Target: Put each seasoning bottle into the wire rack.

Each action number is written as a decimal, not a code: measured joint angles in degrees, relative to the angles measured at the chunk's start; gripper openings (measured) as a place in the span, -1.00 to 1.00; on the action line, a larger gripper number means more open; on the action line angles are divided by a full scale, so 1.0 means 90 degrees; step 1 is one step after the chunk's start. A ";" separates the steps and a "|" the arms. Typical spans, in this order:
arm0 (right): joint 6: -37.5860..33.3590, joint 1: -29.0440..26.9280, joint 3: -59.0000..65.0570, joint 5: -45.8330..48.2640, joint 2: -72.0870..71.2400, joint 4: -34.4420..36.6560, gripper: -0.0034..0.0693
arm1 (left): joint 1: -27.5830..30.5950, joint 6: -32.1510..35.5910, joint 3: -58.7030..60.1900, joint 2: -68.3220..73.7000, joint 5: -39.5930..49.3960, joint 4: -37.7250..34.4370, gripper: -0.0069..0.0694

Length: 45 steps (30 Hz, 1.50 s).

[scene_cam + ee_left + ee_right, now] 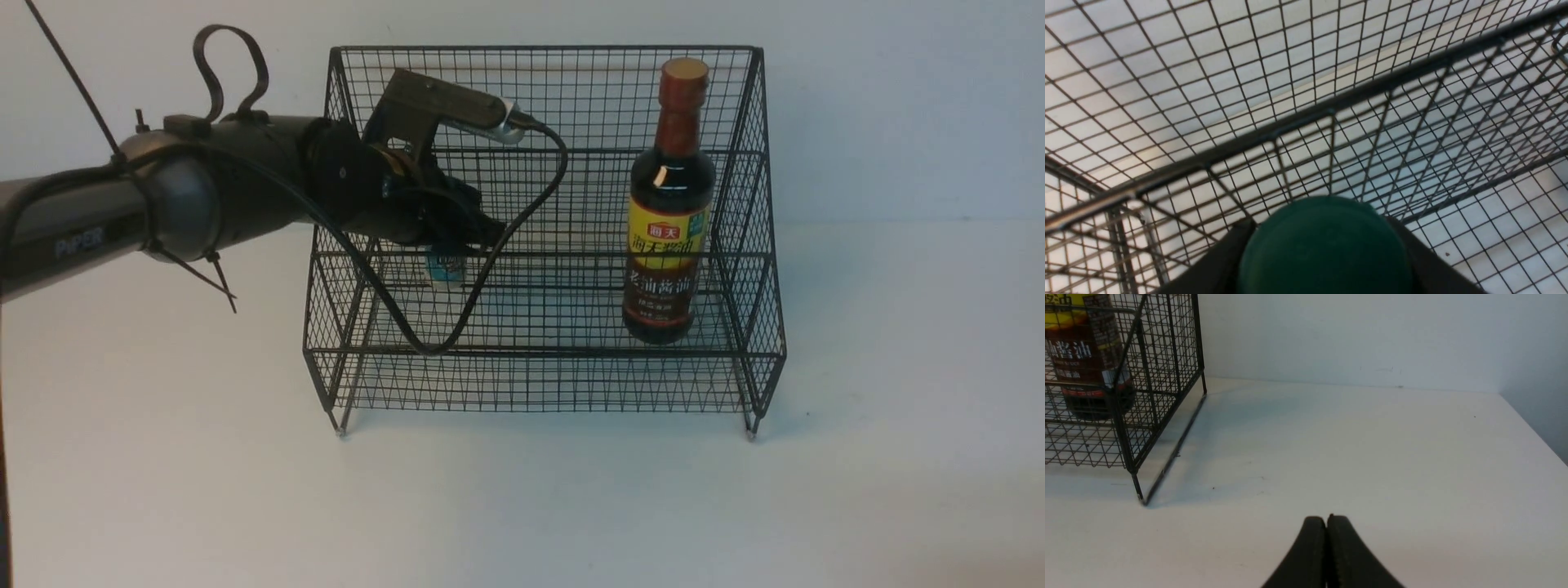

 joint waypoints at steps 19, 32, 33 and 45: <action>0.0000 0.0000 0.0000 0.0000 0.0000 0.0000 -0.95 | -0.0064 0.0007 0.0059 -0.1034 0.0391 0.0012 0.75; 0.0028 0.0000 0.0000 0.0000 0.0000 0.0000 -0.95 | -0.0036 -0.0020 0.0052 -0.4289 0.3224 0.0531 -0.73; 0.0028 0.0000 0.0000 0.0000 0.0000 0.0000 -0.95 | -0.0036 -0.0107 0.0088 -0.4761 0.3531 0.0654 -0.79; 0.0028 0.0000 0.0000 0.0000 0.0000 0.0000 -0.95 | -0.0036 -0.1205 0.4579 -0.8247 0.2017 0.0758 -0.83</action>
